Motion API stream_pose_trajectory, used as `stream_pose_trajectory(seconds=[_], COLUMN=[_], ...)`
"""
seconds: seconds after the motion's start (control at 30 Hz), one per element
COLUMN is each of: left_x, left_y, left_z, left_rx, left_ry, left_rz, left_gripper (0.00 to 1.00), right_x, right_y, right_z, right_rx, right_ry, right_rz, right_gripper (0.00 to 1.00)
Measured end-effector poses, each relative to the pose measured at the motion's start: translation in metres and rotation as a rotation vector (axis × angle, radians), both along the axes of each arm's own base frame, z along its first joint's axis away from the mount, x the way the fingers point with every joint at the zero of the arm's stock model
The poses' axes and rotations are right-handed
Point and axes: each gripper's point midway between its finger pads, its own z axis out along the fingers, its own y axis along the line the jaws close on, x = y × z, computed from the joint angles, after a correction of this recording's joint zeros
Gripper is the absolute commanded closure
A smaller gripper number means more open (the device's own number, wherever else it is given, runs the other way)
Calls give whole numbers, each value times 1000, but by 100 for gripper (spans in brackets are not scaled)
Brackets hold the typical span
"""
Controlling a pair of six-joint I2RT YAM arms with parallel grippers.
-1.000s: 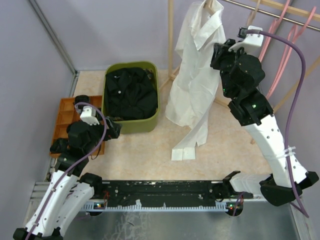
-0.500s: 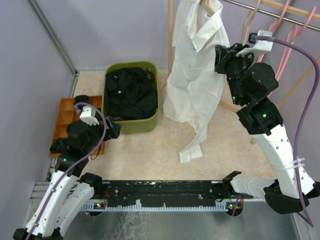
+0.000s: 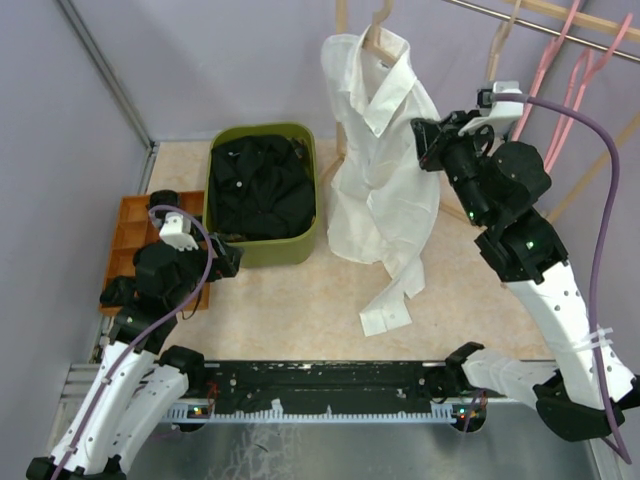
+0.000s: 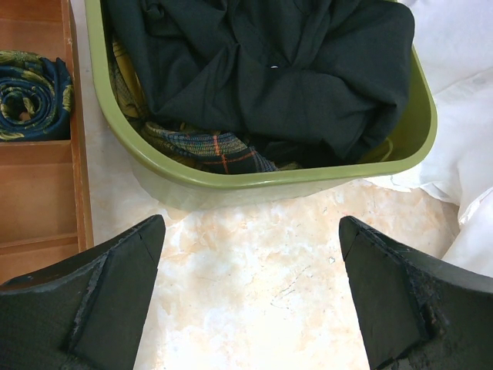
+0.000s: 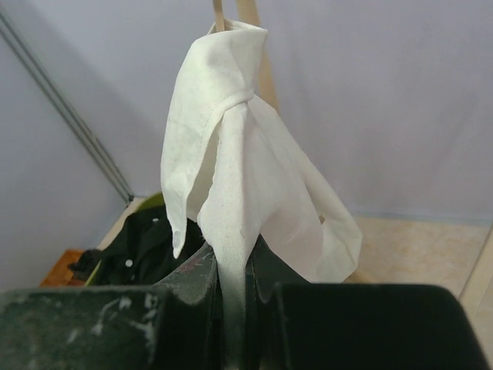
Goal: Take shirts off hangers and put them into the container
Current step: Pick up the hanger from the clothesline.
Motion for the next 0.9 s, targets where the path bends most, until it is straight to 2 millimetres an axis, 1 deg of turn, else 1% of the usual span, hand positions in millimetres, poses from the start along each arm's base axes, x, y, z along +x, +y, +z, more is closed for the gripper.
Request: stream_pose_trajectory(seconds=[0.13,0.3,0.43,0.57,0.7,0.9], left_x=[0,0,0,-1,-2,-4], left_y=[0,0,0,-1,-2,-5], left_z=[0,0,0,1,3,8], left_rx=[0,0,0,-3,-8,-22], left_ry=[0,0,0,-1,-11,-29], left_rz=[0,0,-1,-7,-13,-34], left_gripper=[1,1,1,1,1,1], right_x=[-12,-29,-47,-63,-82,-107], right_y=[7,13,19,20,19,18], right_z=[-14,-37,-53,-63,-82,-116], right_rx=[-24,-59,-88,-103,-123,-149], right_ry=[14,46,75,89,115,181], right_rz=[71,150,231,289,340,411], right_gripper=[100,100,100,100,100,100])
